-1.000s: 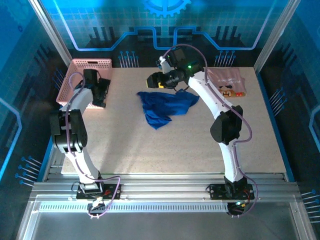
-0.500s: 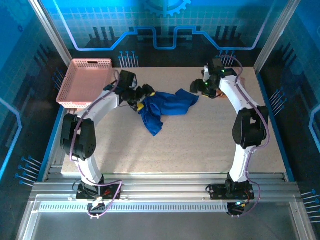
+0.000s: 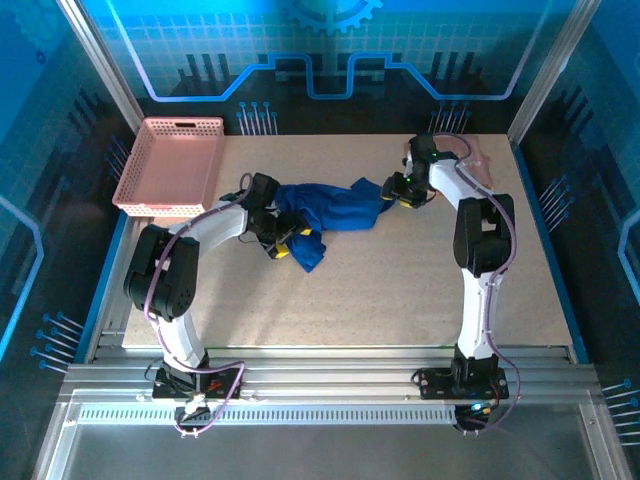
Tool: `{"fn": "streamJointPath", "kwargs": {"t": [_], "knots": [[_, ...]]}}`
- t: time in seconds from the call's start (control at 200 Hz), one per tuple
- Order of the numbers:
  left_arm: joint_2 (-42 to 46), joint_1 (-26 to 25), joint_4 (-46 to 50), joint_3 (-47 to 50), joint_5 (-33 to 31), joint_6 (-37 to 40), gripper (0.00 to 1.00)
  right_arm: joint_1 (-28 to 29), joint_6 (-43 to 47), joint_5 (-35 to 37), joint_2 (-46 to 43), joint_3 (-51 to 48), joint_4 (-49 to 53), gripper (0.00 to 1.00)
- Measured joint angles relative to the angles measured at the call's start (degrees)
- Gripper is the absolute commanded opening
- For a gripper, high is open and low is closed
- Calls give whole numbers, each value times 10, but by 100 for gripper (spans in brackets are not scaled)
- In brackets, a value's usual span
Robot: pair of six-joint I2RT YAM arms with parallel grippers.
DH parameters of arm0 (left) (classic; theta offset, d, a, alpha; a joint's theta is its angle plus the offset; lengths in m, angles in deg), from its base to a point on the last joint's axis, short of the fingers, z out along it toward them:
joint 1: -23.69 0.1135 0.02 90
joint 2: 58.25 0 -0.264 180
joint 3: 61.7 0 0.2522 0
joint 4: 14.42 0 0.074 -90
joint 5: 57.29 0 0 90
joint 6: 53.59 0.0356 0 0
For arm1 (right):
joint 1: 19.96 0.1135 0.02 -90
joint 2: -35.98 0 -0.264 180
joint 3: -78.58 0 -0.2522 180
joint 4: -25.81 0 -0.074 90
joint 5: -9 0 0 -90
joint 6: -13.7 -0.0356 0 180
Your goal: Fold and stack the t-shirts
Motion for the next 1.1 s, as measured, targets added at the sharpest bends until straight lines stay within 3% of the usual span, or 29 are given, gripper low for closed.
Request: {"fn": "streamJointPath", "kwargs": {"t": [0.16,0.335,0.47,0.875,1.1], "knots": [[0,0,-14,4,0,-2,73,-5,-12,1,17,9,-5,51],[0,0,-26,5,1,-10,62,-7,-24,9,29,22,-12,46],[0,0,-30,8,3,-15,61,-9,-30,11,40,26,-15,42],[30,-1,7,8,5,-13,54,-14,-31,13,45,26,-16,39],[28,-3,11,-10,7,-14,43,-17,-33,13,45,26,-16,37]]}}
